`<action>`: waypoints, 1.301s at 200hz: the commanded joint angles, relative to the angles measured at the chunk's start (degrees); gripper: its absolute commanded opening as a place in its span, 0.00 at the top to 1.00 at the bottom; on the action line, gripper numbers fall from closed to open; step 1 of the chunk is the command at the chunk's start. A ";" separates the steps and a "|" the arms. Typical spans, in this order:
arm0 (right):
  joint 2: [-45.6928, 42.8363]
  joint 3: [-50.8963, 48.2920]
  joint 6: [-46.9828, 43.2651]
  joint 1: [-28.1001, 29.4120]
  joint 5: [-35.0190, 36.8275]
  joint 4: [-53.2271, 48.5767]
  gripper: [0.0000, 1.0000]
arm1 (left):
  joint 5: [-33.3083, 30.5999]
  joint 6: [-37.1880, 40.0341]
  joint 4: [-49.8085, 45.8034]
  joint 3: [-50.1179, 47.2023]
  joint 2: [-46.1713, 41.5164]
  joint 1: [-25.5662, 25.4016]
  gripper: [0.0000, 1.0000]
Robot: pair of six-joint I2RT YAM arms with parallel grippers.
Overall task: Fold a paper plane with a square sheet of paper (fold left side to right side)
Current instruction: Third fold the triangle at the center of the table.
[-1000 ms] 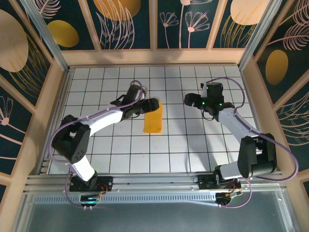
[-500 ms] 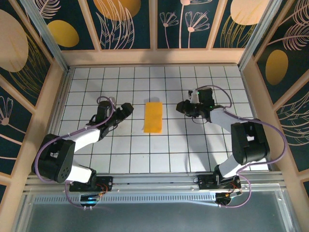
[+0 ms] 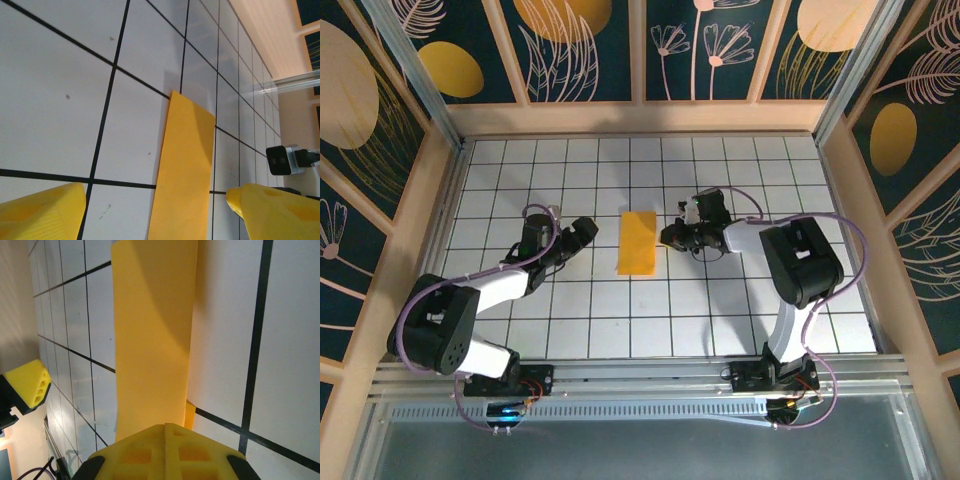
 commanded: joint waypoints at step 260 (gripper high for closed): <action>7.07 5.74 -7.03 2.69 6.25 -9.46 1.00 | 8.12 6.09 -13.03 16.69 18.97 -6.87 0.48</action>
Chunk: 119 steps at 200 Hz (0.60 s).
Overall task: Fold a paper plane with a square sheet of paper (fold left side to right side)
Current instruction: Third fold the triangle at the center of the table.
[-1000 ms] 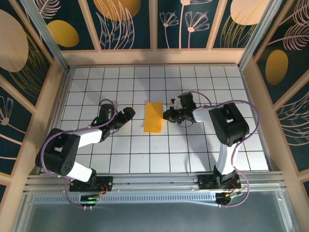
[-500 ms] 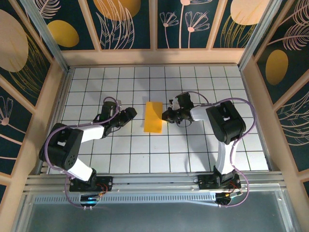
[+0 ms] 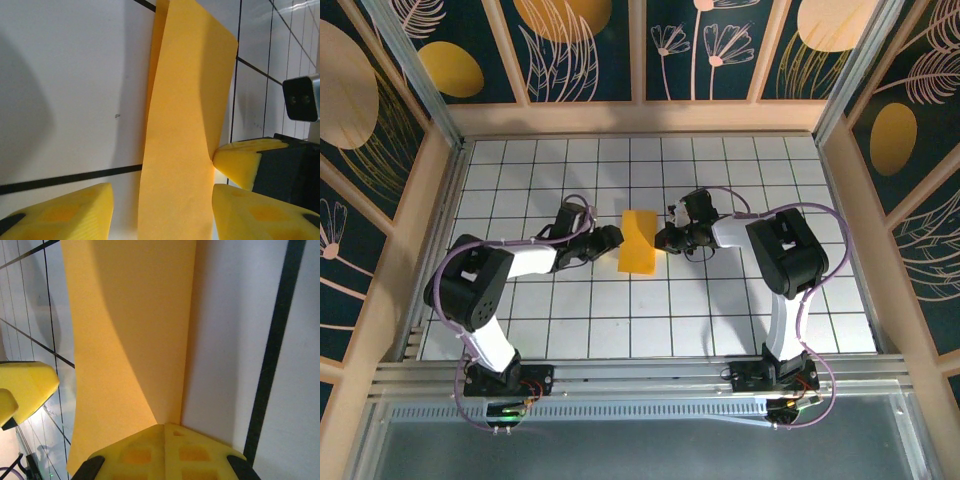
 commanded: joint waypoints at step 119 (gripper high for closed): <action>1.64 -0.01 -1.55 0.46 3.65 -2.73 1.00 | 3.26 2.24 -1.37 4.22 6.53 -1.59 0.67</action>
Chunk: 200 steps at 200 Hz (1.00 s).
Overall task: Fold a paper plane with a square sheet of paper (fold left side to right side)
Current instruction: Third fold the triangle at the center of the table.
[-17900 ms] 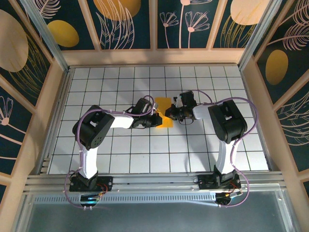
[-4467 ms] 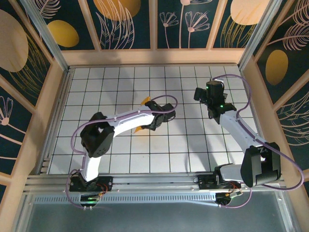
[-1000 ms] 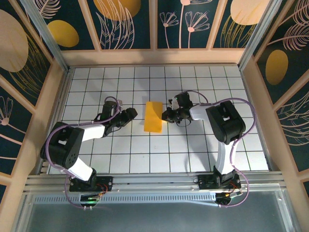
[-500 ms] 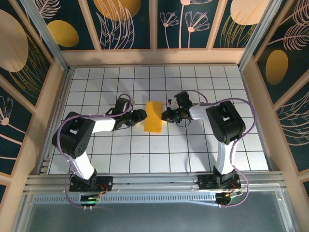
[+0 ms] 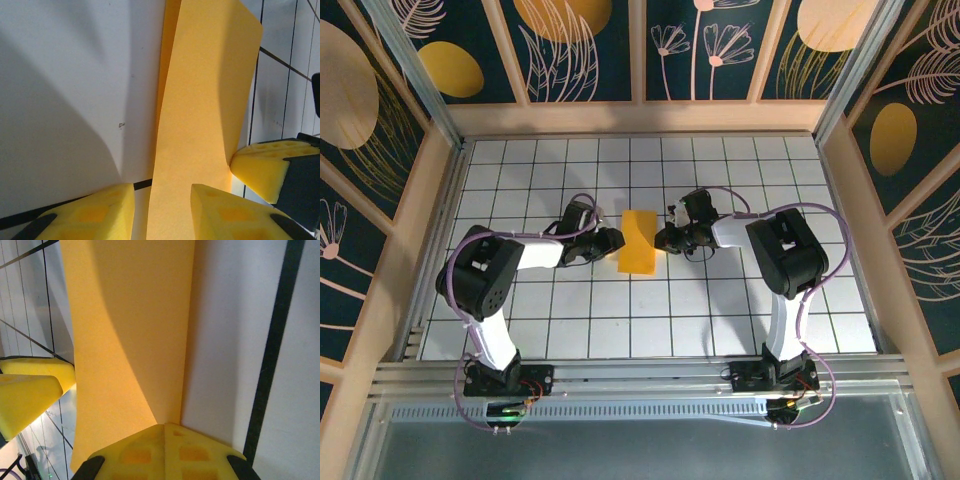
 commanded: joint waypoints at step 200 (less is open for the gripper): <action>-2.92 0.71 -4.73 0.14 6.91 -1.13 0.91 | 1.89 -1.11 0.79 0.49 -1.37 -1.23 1.00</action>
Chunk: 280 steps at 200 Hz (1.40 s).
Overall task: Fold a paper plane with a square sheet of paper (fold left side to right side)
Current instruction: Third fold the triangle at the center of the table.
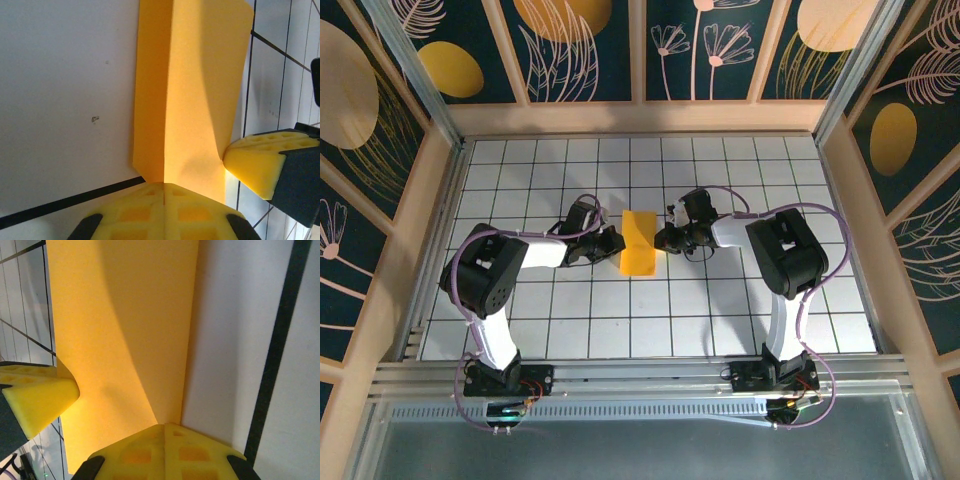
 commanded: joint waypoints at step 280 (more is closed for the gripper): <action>-14.63 -11.98 -36.45 30.85 50.67 12.76 0.26 | 4.33 -9.51 1.68 -2.18 -5.65 -0.73 1.00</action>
